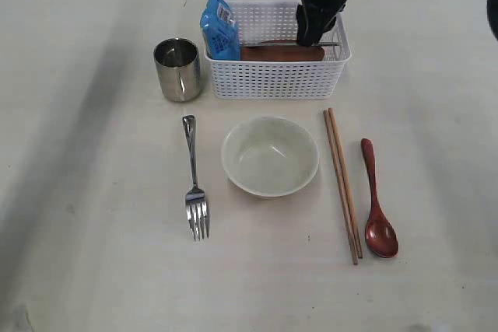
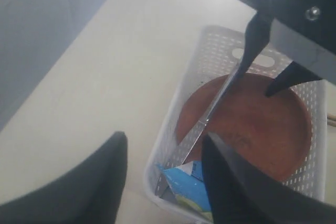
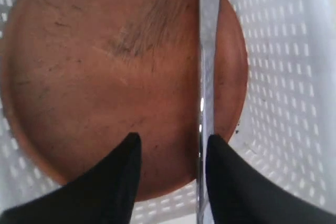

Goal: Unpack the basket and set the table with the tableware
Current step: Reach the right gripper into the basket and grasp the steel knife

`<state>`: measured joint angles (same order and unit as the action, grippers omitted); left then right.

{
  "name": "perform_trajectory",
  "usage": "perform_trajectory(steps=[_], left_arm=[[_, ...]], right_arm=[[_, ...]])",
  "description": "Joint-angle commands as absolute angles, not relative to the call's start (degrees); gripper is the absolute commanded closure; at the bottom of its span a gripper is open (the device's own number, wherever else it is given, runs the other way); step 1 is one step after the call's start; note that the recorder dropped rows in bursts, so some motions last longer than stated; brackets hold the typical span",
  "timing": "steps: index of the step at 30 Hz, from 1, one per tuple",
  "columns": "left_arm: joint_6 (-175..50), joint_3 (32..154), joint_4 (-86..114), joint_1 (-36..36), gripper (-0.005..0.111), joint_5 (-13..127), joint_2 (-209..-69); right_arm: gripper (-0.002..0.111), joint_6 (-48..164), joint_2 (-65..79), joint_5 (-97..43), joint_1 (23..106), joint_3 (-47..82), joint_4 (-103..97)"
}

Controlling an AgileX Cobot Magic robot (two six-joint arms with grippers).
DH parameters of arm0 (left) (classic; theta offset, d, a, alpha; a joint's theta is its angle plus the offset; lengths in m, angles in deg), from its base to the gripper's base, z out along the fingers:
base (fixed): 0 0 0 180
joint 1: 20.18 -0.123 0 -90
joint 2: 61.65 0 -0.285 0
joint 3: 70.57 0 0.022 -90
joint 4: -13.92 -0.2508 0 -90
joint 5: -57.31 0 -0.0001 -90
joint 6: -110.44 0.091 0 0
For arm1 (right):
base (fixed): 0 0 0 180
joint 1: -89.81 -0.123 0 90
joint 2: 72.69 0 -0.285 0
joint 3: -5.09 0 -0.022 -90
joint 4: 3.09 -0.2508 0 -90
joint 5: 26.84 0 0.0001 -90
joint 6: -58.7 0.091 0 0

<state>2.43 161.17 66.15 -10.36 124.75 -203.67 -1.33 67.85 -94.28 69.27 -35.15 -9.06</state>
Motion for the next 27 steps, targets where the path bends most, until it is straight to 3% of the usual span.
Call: perform_trajectory(steps=[1, 19, 21, 27], left_arm=[[2.17, 161.41, 67.1, -10.29, 0.063, 125.45, -203.03], [2.55, 161.41, 67.1, -10.29, 0.063, 125.45, -203.03], [2.55, 161.41, 67.1, -10.29, 0.063, 125.45, -203.03], [2.57, 161.41, 67.1, -10.29, 0.063, 125.34, -203.03]], right_arm=[[0.068, -1.33, 69.46, -92.41, 69.37, -35.71, -7.75], [0.069, -1.24, 74.11, -86.86, 69.37, -35.6, -7.62], [0.073, -1.24, 74.11, -86.86, 69.37, -35.6, -7.62], [0.101, -1.24, 74.11, -86.86, 69.37, -35.6, -7.62]])
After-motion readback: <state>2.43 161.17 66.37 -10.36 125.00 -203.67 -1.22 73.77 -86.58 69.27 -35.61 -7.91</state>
